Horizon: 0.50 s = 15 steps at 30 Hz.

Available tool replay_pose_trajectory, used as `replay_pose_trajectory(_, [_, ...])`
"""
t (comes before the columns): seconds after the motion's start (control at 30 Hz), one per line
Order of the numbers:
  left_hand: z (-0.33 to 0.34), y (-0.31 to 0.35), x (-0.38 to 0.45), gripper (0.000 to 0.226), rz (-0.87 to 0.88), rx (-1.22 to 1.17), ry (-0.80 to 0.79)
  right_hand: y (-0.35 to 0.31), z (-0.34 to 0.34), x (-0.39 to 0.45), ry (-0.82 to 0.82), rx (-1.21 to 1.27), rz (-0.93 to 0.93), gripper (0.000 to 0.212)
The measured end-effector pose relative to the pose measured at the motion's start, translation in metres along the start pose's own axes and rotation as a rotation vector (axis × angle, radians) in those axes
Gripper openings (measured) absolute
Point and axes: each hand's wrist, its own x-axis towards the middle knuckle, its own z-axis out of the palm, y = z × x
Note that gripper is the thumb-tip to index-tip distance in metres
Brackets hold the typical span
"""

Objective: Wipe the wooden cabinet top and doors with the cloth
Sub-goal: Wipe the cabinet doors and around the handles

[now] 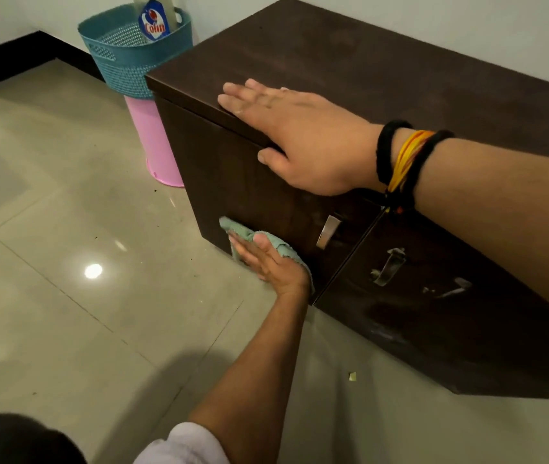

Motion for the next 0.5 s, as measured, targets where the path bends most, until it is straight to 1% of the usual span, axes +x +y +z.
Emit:
replay_pose_trajectory(0.07, [0.002,-0.006,-0.001,0.092,-0.181,-0.063,0.01,0.001,0.001,0.0,0.006,-0.012,-0.003,0.071])
replay_pose_trajectory(0.13, [0.003,-0.017,-0.006,0.096,-0.371,-0.08,-0.008,0.002,0.001,-0.001,0.011,-0.017,-0.003,0.07])
replay_pose_trajectory(0.2, [0.002,-0.031,-0.019,0.108,-0.498,-0.043,-0.052,0.003,0.001,-0.002,0.016,-0.019,-0.003,0.07])
replay_pose_trajectory(0.23, [-0.002,-0.034,-0.029,0.113,-0.522,-0.012,-0.123,0.002,0.001,-0.002,0.016,-0.024,-0.004,0.069])
replay_pose_trajectory(0.27, [-0.004,-0.039,-0.042,0.111,-0.526,0.026,-0.201,0.002,0.001,-0.002,0.015,-0.028,-0.006,0.069])
replay_pose_trajectory(0.3, [-0.008,-0.038,-0.055,0.101,-0.516,0.069,-0.302,0.001,0.001,-0.001,0.013,-0.031,-0.009,0.069])
replay_pose_trajectory(0.33, [-0.009,-0.037,-0.064,0.091,-0.541,0.064,-0.351,0.001,0.001,-0.001,0.012,-0.031,-0.009,0.069])
replay_pose_trajectory(0.37, [-0.01,-0.036,-0.067,0.082,-0.566,0.014,-0.352,0.001,0.001,-0.002,0.008,-0.029,-0.006,0.069])
replay_pose_trajectory(0.4, [-0.011,-0.03,-0.066,0.075,-0.558,-0.026,-0.32,0.001,0.0,-0.002,0.004,-0.027,-0.004,0.069])
replay_pose_trajectory(0.43, [-0.012,-0.021,-0.057,0.07,-0.476,-0.045,-0.278,0.001,0.0,-0.003,0.0,-0.026,0.0,0.068])
replay_pose_trajectory(0.5, [-0.01,0.001,-0.025,0.062,-0.222,-0.003,-0.167,0.0,-0.001,-0.004,-0.007,-0.024,0.006,0.068])
